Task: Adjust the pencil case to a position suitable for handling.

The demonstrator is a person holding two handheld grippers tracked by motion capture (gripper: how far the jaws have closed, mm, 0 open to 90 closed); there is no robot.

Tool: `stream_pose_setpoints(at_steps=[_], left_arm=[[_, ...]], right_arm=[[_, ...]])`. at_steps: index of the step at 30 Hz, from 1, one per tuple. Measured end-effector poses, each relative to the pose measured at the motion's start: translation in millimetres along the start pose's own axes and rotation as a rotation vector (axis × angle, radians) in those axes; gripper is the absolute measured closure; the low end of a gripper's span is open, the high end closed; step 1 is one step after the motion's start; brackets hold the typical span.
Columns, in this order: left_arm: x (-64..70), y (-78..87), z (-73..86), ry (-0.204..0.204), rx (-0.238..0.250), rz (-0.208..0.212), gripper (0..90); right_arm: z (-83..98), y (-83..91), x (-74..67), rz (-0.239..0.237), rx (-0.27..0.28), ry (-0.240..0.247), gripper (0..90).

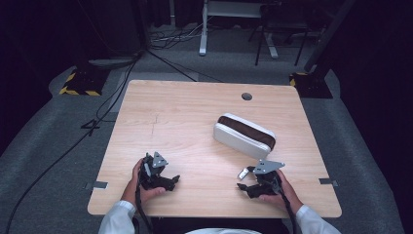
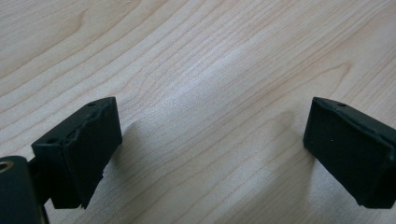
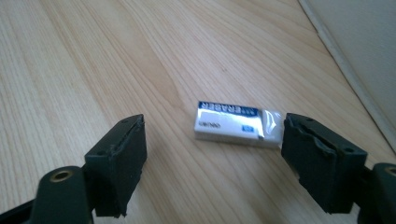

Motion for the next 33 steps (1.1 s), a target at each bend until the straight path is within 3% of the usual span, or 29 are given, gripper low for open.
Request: stream_pose_setpoints(at_steps=[7,13,15,18,25,30,33], left_arm=[[0.1,0.0,0.1,0.001,-0.001,-0.001,4.8],[0.0,0.0,0.0,0.0,0.0,-0.001,4.9],[0.0,0.0,0.0,-0.002,0.0,-0.001,4.9],[0.3,-0.3,-0.6,-0.001,-0.001,-0.001,4.8],[-0.6,-0.8,-1.7,-0.012,-0.002,-0.014,4.8],[6.2,-2.3,-5.3,-0.028,0.017,0.014,9.7],[8.5,-2.8,-7.2,-0.053,0.021,0.037,14.6]], right_arm=[[-2.3,-1.5,-1.1,-0.013,-0.002,0.008,27.6],[-7.0,-4.6,-1.9,-0.015,0.017,0.014,39.6],[-6.6,-3.5,-3.1,-0.023,0.025,0.025,47.3],[-4.7,-1.1,-3.8,-0.027,0.027,0.03,48.0],[12.6,18.4,2.6,-0.024,0.025,0.021,48.5],[32.3,41.4,18.9,0.014,0.014,-0.005,48.5],[41.1,51.6,30.0,0.046,0.017,-0.045,48.6]])
Point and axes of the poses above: each handheld gripper's, and its own axes: y roughly backward along the jaws, z roughly out of its underside, x roughly to its right, the point moved 9 cm from there along -y, roughly forward along the jaws, and after that the axes turned 4 degrees about -z, right-handed, at the moved point
